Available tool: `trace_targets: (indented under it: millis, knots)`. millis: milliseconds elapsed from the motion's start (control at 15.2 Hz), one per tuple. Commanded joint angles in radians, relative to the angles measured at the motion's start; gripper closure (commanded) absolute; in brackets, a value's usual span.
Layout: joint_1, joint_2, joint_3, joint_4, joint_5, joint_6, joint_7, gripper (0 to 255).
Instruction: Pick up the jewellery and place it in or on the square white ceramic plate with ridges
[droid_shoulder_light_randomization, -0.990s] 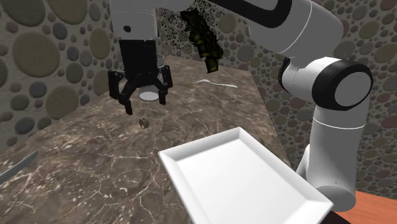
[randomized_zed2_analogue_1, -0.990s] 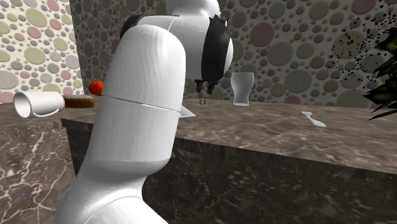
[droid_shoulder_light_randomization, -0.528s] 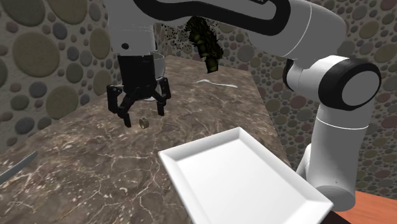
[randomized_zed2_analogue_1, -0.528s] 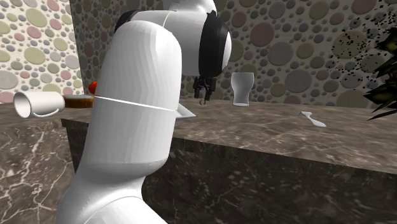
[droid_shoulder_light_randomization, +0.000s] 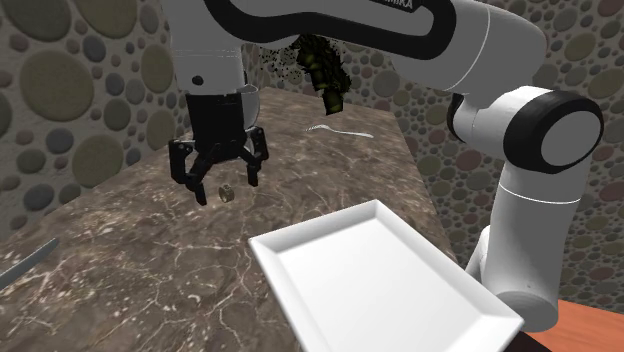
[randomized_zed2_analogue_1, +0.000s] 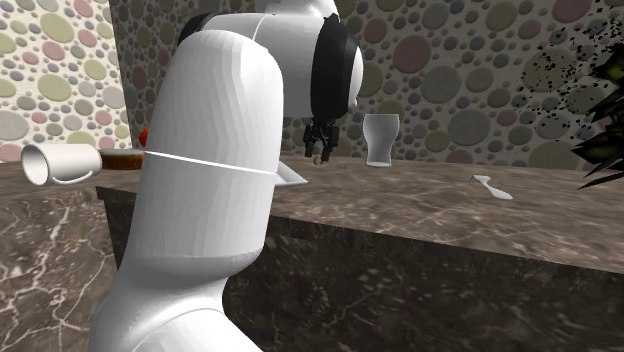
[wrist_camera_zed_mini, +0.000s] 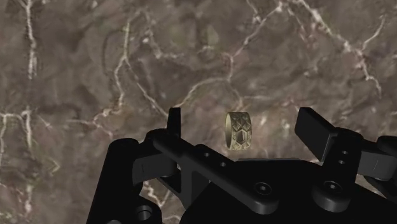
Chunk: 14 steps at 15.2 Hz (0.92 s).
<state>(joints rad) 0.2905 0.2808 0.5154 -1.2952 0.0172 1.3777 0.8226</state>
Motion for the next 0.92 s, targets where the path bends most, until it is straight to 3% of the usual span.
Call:
trace_targets:
  millis: [0,594,858]
  knots:
    - [0.0,0.0,0.0,0.0,0.0,0.0,0.0,255]
    - [0.0,0.0,0.0,0.0,0.0,0.0,0.0,255]
    - [0.014,0.026,0.002,0.09,-0.011,-0.065,0.013,255]
